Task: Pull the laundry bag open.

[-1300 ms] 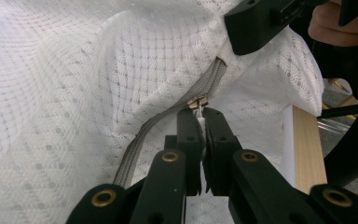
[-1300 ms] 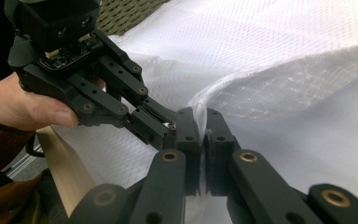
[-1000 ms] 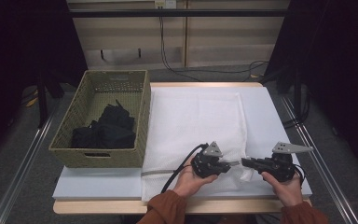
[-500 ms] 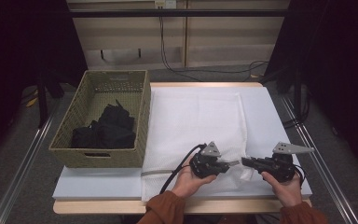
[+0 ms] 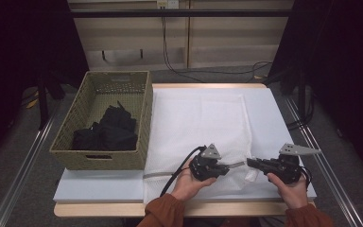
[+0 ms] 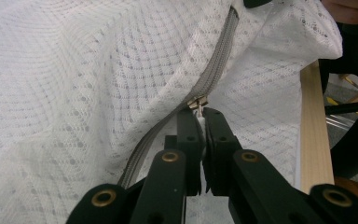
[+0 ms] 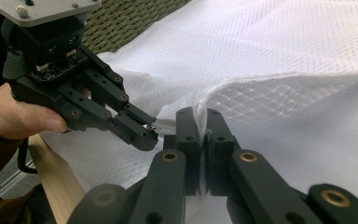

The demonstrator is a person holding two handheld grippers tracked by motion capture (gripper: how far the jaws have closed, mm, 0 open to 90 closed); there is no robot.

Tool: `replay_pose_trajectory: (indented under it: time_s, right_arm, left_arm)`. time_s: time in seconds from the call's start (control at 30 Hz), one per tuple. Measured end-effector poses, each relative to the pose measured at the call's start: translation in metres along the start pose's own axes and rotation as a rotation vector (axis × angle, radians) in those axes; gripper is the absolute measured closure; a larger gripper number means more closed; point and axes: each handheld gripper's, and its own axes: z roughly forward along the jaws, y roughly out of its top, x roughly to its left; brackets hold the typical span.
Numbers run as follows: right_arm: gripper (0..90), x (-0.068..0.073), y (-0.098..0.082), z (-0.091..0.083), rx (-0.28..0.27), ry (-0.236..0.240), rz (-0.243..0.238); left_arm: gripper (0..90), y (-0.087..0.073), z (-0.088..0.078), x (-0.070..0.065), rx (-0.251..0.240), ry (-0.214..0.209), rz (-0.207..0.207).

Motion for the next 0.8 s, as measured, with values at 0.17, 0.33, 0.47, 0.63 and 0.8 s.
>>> replay_pose_trajectory:
  time_s: [0.17, 0.33, 0.47, 0.63, 0.8]
  right_arm:
    - [87.2, 0.001, 0.000, 0.000, 0.000, -0.003, -0.005]
    - [87.2, 0.001, 0.000, 0.000, -0.003, -0.002, -0.008]
    - [87.2, 0.001, 0.000, -0.001, -0.008, -0.010, -0.006]
    - [87.2, 0.001, 0.000, -0.001, -0.014, -0.008, -0.006]
    - [87.2, 0.000, 0.001, -0.004, -0.028, -0.010, 0.000]
  left_arm:
    - [86.4, -0.003, -0.002, 0.001, -0.011, 0.005, -0.003]
    - [86.4, -0.003, -0.004, 0.001, -0.002, 0.005, 0.003]
    - [86.4, -0.002, -0.005, 0.001, 0.014, 0.013, 0.011]
    - [86.4, -0.005, -0.008, 0.003, -0.012, 0.016, 0.008]
    - [86.4, -0.004, -0.012, 0.001, -0.023, 0.010, 0.020]
